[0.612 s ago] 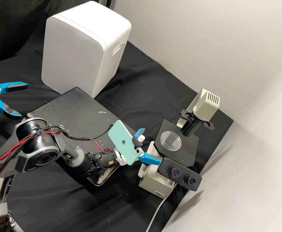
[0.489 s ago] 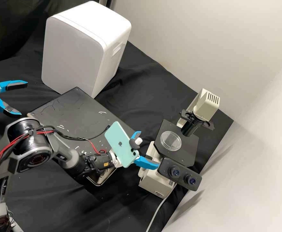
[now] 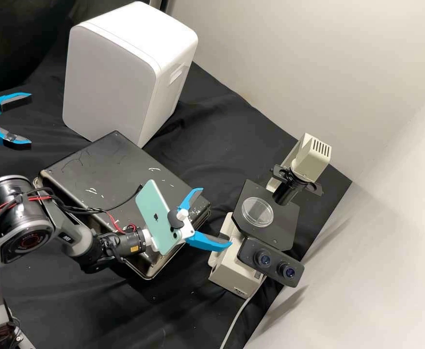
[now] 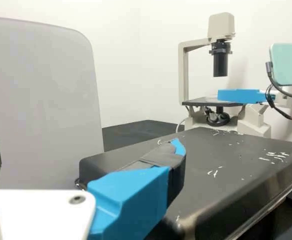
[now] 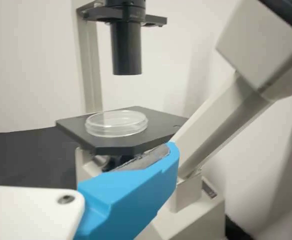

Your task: Place the petri dish on the microscope

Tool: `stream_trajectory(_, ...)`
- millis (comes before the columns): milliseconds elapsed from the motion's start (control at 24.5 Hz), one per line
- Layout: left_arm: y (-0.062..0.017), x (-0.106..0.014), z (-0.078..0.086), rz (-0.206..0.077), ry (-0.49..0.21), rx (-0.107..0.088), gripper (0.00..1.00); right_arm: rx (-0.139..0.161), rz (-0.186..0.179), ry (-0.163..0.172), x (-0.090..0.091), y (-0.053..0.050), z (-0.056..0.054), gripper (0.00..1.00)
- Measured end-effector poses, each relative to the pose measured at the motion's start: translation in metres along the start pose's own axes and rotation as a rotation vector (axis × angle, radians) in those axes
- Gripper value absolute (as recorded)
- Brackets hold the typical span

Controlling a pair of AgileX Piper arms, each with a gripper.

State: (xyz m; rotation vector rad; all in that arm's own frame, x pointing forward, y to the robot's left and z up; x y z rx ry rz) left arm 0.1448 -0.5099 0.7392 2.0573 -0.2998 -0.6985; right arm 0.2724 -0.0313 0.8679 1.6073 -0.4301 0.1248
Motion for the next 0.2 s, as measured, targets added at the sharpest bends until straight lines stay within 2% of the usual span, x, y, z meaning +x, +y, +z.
stream_trajectory(122,0.0,0.0,0.0002,0.0,0.002,0.004,1.0,0.001,-0.007,0.006,-0.0027,-0.0015,-0.0017,1.0)
stream_trajectory(204,-0.0001,0.0,0.0003,0.001,0.006,-0.001,1.0,0.001,-0.007,0.006,-0.0027,-0.0015,-0.0017,1.0)
